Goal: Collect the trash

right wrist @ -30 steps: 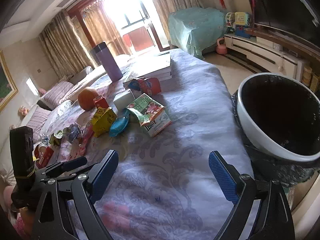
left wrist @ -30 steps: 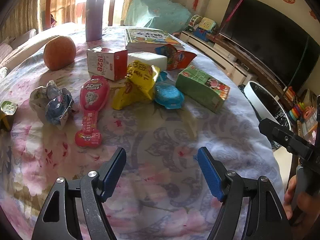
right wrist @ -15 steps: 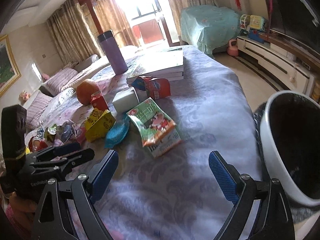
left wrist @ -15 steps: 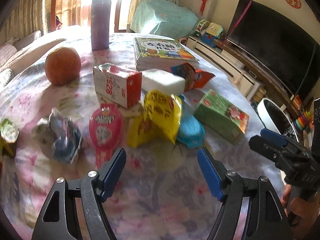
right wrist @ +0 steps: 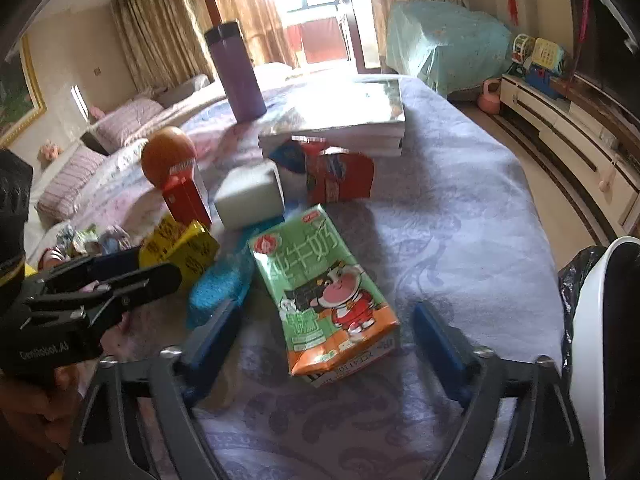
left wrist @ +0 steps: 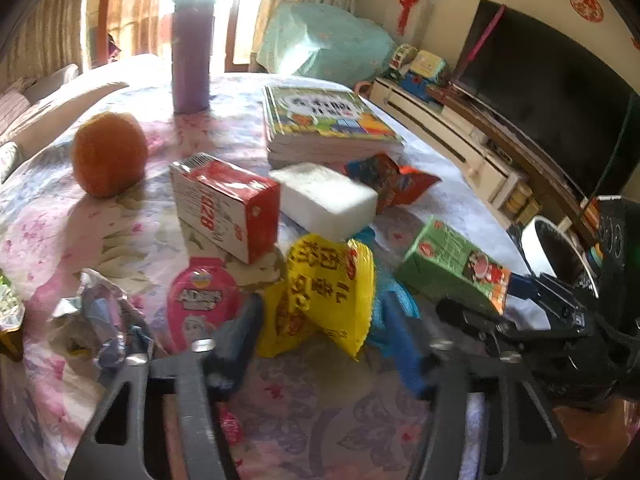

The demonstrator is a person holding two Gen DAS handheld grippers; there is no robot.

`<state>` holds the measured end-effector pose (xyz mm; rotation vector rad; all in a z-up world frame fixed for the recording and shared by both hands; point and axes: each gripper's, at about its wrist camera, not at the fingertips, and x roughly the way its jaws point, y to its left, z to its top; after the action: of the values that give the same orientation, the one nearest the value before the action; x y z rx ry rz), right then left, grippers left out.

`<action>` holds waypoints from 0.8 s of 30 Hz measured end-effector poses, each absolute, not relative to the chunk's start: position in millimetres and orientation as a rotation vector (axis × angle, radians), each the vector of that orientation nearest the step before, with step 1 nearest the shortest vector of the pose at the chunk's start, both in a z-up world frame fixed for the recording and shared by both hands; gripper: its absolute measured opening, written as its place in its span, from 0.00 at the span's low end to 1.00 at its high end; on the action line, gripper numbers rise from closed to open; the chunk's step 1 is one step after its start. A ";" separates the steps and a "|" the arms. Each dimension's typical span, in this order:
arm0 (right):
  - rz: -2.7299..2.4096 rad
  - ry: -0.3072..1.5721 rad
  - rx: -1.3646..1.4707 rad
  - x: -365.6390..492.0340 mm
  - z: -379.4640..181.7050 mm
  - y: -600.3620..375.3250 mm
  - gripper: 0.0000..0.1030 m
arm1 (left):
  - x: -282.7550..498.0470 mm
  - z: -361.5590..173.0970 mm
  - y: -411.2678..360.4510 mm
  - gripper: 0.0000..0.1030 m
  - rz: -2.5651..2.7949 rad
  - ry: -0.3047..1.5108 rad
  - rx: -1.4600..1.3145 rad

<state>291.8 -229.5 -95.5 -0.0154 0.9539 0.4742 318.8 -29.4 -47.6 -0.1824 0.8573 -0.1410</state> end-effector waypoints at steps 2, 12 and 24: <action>0.449 0.950 -0.030 288.1 -94.8 -231.8 0.55 | 319.2 -50.6 -31.9 0.33 -0.163 0.872 -0.184; 0.401 0.906 0.098 256.1 -73.3 -271.6 0.53 | 293.4 -38.9 -43.0 0.21 -0.235 0.819 -0.177; 0.325 0.846 0.179 211.6 -54.4 -311.2 0.53 | 258.7 -29.7 -91.5 0.21 -0.385 0.814 -0.122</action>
<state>211.6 -311.2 -54.4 0.1785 0.8463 0.3246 258.7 -91.5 -29.7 -0.1217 0.8144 -0.3848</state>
